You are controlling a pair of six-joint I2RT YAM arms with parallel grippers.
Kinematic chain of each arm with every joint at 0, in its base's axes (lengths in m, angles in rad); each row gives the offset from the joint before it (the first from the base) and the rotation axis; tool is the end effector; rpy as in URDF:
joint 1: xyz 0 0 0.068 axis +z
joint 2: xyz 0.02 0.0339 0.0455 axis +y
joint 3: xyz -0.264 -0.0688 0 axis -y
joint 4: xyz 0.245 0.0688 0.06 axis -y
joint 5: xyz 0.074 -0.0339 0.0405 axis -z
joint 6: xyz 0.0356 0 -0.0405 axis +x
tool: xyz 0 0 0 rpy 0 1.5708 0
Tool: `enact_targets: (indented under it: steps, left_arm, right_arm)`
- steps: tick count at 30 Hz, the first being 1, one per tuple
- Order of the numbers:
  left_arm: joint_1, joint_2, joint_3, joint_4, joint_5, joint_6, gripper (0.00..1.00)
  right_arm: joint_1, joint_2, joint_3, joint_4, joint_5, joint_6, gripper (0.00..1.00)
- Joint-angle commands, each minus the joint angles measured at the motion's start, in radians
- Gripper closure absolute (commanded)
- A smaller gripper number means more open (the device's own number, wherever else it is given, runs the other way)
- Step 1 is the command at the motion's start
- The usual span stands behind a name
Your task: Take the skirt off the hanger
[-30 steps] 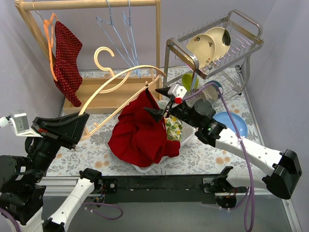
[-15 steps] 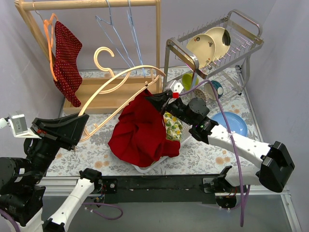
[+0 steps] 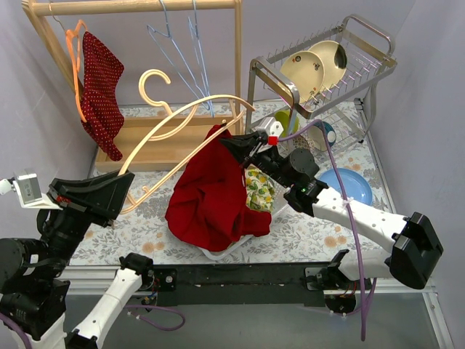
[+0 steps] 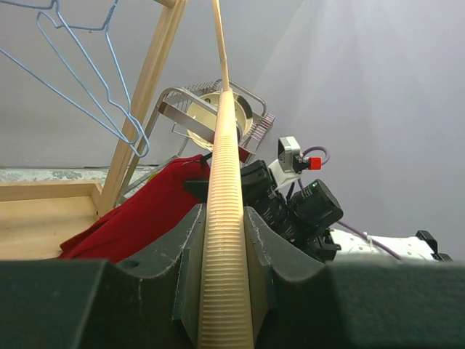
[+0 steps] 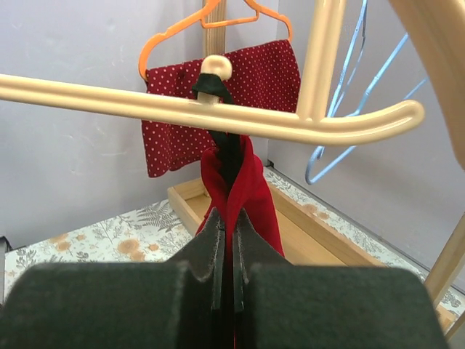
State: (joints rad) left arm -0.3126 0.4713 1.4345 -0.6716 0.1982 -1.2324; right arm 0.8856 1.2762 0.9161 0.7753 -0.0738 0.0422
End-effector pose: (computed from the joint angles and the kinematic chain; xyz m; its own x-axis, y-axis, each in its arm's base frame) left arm -0.0215 -0.0004 0.5001 -0.3629 -0.8546 -0.3714 0.4177 0.2071 -0.8847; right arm 0.1840 0.2293 0.3801 0.2207 0.3365 -0.9155 -0.8249 0.5652 0.0089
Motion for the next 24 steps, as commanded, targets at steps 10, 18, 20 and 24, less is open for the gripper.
enact_targets:
  steps: [10, 18, 20, 24]
  left_arm:
    - [0.001, -0.013, -0.059, 0.009, -0.022, 0.057, 1.0]
    - [0.001, -0.005, -0.036, 0.007, 0.023, 0.034, 1.0]
    - [0.001, 0.009, -0.02, -0.009, 0.029, 0.025, 1.0]
    - [0.001, 0.009, -0.008, -0.008, 0.027, 0.008, 1.0]
  right_arm:
    - [-0.002, -0.054, 0.021, 0.15, 0.023, 0.038, 0.99]
    - [-0.002, -0.032, 0.044, 0.116, 0.034, 0.033, 0.99]
    - [-0.002, -0.035, 0.037, 0.12, 0.039, 0.035, 0.99]
    - [-0.004, -0.037, 0.012, 0.142, 0.043, 0.048, 0.99]
